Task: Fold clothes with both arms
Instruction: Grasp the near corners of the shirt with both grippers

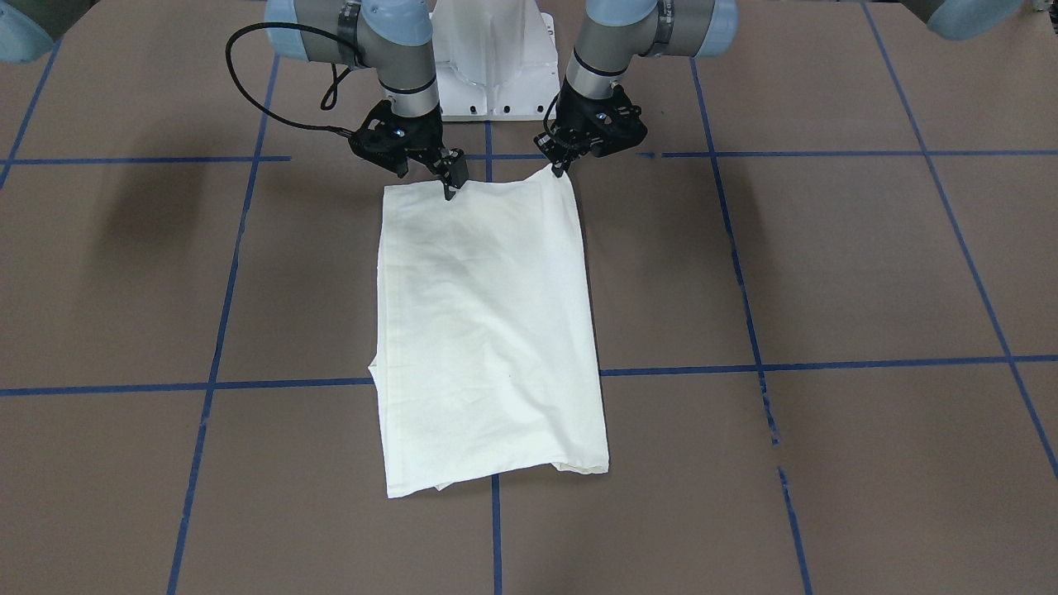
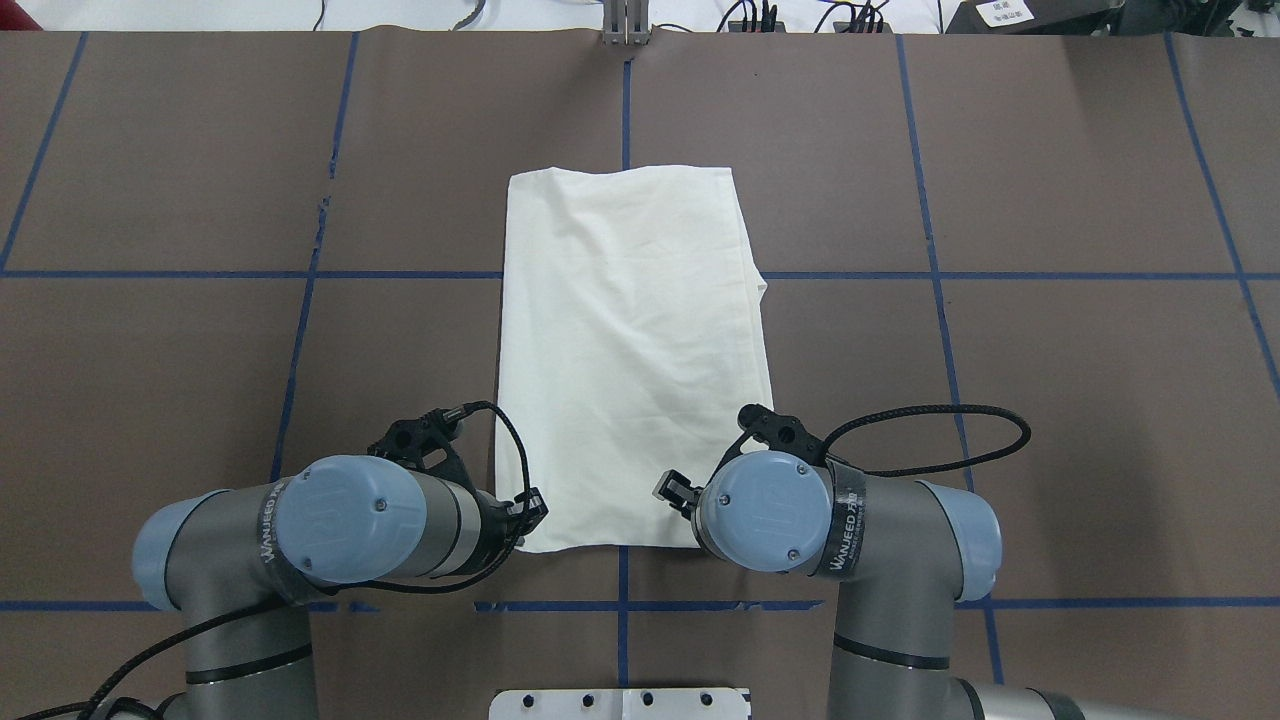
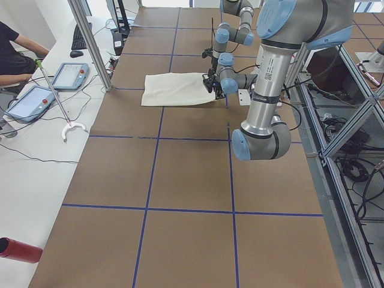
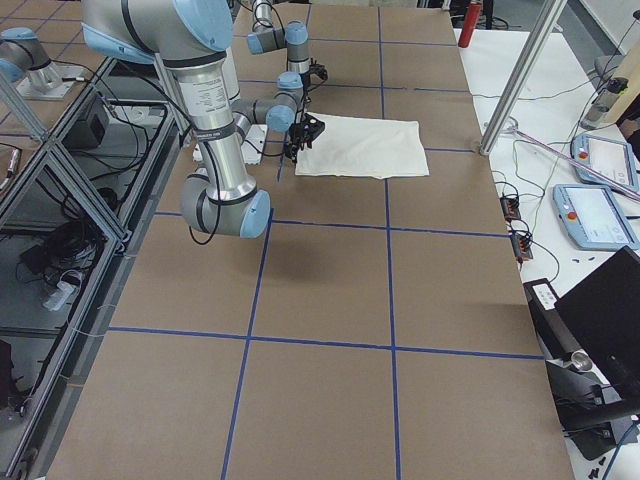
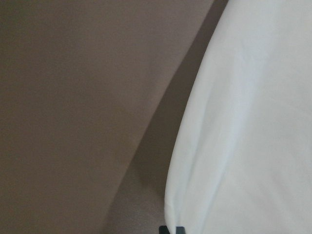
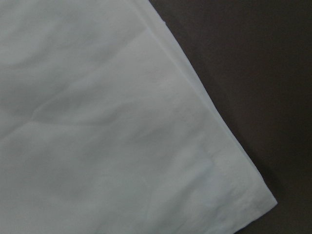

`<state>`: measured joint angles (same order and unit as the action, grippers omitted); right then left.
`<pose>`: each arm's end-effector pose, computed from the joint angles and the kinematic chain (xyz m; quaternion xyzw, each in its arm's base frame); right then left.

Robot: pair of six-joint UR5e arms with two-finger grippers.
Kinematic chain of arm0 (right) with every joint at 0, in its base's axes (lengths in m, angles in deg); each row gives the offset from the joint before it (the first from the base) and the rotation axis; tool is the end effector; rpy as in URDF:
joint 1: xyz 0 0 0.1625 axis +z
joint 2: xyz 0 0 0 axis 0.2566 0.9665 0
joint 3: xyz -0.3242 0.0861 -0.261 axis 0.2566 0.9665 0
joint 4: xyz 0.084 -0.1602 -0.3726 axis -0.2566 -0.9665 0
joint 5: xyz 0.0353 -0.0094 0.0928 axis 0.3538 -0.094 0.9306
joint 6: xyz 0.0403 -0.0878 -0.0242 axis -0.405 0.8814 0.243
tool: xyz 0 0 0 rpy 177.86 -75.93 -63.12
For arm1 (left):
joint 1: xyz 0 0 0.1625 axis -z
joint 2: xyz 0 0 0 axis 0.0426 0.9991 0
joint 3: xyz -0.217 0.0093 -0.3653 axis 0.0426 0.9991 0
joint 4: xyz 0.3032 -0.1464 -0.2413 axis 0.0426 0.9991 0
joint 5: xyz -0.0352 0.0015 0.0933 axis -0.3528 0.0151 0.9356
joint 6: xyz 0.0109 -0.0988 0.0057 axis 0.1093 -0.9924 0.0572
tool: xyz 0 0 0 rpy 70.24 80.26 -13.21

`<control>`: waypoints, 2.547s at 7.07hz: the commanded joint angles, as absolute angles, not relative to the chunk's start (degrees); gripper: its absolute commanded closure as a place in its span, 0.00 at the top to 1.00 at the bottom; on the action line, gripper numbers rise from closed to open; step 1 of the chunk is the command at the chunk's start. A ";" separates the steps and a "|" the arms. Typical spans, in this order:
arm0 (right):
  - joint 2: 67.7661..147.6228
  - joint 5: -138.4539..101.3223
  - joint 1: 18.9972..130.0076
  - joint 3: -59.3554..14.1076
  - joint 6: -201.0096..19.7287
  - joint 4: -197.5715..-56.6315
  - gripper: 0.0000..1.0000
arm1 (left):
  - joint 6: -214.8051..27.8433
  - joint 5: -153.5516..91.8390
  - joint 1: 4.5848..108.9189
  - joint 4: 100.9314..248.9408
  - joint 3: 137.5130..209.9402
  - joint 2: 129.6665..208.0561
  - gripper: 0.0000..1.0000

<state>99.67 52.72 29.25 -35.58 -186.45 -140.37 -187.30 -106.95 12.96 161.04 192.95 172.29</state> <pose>-0.5726 -0.2767 0.2662 -0.0607 -0.3716 0.2782 0.8837 0.5368 -0.2724 0.2586 -0.0716 0.4636 -0.2280 0.8532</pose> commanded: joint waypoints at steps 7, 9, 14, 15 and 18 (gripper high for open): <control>99.50 52.89 29.02 -33.25 -186.99 -140.35 0.65 | -187.30 -106.79 13.11 161.05 192.97 172.29 0.00; 99.24 52.98 29.02 -33.34 -186.47 -140.27 0.12 | -187.30 -106.79 13.20 161.05 192.89 172.29 0.00; 98.97 53.42 30.51 -36.31 -186.55 -140.27 0.00 | -187.30 -106.88 13.29 160.96 193.23 172.64 0.00; 99.75 54.29 30.69 -38.42 -185.94 -140.27 0.00 | -187.30 -106.88 13.11 159.92 194.89 172.56 0.00; 102.13 58.77 29.29 -46.33 -185.06 -140.27 0.00 | -187.38 -106.88 10.67 153.33 203.93 171.94 0.00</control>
<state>101.39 57.22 30.17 -43.21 -185.22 -140.27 -187.35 -106.94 12.16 155.76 200.27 172.12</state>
